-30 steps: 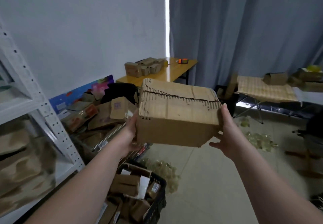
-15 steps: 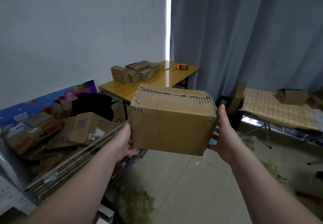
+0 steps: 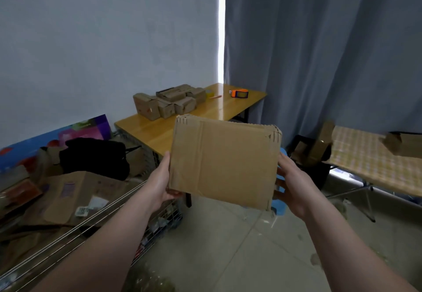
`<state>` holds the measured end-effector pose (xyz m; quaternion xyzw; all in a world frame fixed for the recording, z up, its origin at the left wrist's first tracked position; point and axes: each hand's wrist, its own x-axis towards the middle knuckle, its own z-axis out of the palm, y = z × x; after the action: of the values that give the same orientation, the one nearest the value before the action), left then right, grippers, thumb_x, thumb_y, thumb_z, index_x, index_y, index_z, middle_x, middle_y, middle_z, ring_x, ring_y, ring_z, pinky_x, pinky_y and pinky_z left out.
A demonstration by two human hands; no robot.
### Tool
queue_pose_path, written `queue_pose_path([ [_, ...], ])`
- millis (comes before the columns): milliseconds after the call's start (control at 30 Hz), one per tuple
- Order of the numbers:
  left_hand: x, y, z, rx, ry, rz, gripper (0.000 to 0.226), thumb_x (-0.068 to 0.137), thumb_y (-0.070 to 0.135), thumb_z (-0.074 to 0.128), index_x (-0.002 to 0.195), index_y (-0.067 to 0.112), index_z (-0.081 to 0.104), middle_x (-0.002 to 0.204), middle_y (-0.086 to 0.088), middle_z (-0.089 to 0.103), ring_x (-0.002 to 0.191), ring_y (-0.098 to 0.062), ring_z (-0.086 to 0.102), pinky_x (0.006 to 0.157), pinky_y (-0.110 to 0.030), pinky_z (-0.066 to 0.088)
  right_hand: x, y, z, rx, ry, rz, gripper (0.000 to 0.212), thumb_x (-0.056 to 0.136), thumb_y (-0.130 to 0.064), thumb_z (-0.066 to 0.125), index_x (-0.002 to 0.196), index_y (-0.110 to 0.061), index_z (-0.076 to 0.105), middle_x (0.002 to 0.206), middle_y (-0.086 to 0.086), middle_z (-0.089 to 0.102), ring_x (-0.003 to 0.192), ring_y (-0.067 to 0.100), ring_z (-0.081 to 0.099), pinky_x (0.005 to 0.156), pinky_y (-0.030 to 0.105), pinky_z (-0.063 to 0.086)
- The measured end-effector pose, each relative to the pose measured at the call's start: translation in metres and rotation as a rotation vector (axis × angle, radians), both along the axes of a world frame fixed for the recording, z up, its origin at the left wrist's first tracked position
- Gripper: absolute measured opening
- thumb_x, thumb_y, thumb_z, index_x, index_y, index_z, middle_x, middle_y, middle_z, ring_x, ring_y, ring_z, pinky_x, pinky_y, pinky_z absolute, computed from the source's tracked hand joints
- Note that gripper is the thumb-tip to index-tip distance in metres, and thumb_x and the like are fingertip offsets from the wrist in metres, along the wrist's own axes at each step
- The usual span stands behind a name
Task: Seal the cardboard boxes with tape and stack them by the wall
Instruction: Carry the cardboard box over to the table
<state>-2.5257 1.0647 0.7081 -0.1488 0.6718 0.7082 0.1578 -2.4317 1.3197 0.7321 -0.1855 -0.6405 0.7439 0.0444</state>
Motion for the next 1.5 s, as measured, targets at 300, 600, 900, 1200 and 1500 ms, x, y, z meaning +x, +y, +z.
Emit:
queue_pose_path([
  [300,-0.175,0.083,-0.021,-0.034,-0.076,0.080,0.075,0.090,0.068,0.035,0.140,0.014,0.039,0.126,-0.018,0.053,0.109,-0.036,0.056,0.089,-0.049,0.051,-0.195,0.081,-0.019,0.008,-0.053,0.006,0.037,0.094,-0.053,0.051,0.131,-0.046,0.052,0.123,-0.012,0.059,0.108,0.018,0.057,0.077,0.035,0.049],
  [600,-0.319,0.141,-0.016,-0.165,-0.076,0.120,0.082,0.089,0.072,0.031,0.143,0.010,0.034,0.095,-0.014,0.055,0.088,-0.031,0.060,0.087,-0.047,0.054,-0.350,0.141,-0.019,-0.047,-0.076,0.085,0.021,0.096,-0.051,0.050,0.116,-0.050,0.049,0.105,-0.013,0.060,0.095,0.010,0.056,0.081,0.033,0.045],
  [900,-0.428,0.191,-0.033,-0.223,-0.052,0.162,0.080,0.089,0.073,0.027,0.147,0.018,0.032,0.124,-0.011,0.048,0.088,-0.026,0.056,0.079,-0.041,0.051,-0.496,0.199,-0.044,-0.078,-0.117,0.236,0.030,0.091,-0.058,0.053,0.120,-0.051,0.055,0.109,-0.011,0.064,0.103,0.013,0.059,0.093,0.040,0.048],
  [1200,-0.532,0.245,-0.040,-0.293,-0.084,0.295,0.072,0.091,0.070,0.022,0.109,0.009,0.057,0.086,-0.014,0.060,0.070,-0.026,0.055,0.067,-0.033,0.051,-0.639,0.252,-0.050,-0.119,-0.179,0.364,0.032,0.089,-0.054,0.059,0.120,-0.044,0.062,0.079,-0.013,0.065,0.068,0.005,0.058,0.051,0.023,0.047],
  [1500,-0.624,0.252,-0.044,-0.316,-0.107,0.336,0.068,0.092,0.068,0.020,0.090,0.010,0.055,0.082,-0.016,0.059,0.068,-0.025,0.055,0.065,-0.033,0.050,-0.747,0.254,-0.061,-0.164,-0.238,0.366,0.036,0.093,-0.049,0.057,0.127,-0.037,0.059,0.110,-0.002,0.067,0.101,0.019,0.062,0.070,0.034,0.051],
])
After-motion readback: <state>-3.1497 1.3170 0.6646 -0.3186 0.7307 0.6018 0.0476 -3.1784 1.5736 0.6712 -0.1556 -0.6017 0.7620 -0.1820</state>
